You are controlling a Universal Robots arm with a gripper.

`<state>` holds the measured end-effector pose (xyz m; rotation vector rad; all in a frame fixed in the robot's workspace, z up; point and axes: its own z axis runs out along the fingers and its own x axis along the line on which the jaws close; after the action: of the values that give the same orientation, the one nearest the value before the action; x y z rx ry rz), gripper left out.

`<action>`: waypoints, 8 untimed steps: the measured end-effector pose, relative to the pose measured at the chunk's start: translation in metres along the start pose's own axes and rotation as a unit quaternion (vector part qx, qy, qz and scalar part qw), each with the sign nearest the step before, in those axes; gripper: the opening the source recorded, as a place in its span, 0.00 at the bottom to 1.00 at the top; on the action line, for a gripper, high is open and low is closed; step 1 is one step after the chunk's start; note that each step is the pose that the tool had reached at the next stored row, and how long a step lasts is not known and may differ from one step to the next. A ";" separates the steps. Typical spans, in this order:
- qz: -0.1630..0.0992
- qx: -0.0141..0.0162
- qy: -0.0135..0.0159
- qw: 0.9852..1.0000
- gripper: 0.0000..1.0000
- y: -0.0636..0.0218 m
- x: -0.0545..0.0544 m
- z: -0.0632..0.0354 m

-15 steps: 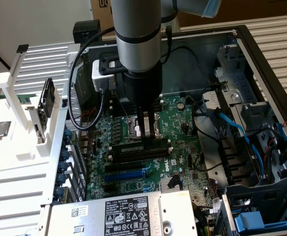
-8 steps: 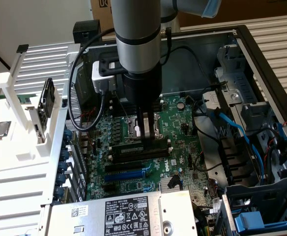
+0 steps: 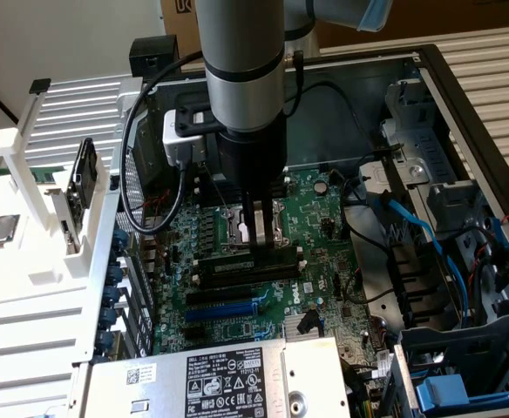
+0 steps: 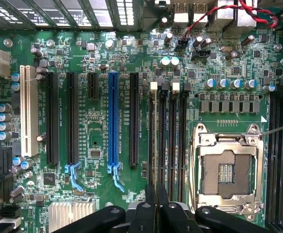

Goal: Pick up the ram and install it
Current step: 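Insert the ram into the slot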

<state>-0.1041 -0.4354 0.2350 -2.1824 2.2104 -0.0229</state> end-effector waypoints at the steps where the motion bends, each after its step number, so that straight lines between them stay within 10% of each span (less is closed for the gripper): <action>1: 0.000 0.000 0.000 1.000 0.12 0.0000 0.000 0.0000; 8: 0.000 0.000 0.000 1.000 0.12 -0.0009 0.000 0.0000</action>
<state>-0.1032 -0.4355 0.2350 -2.1819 2.2109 -0.0229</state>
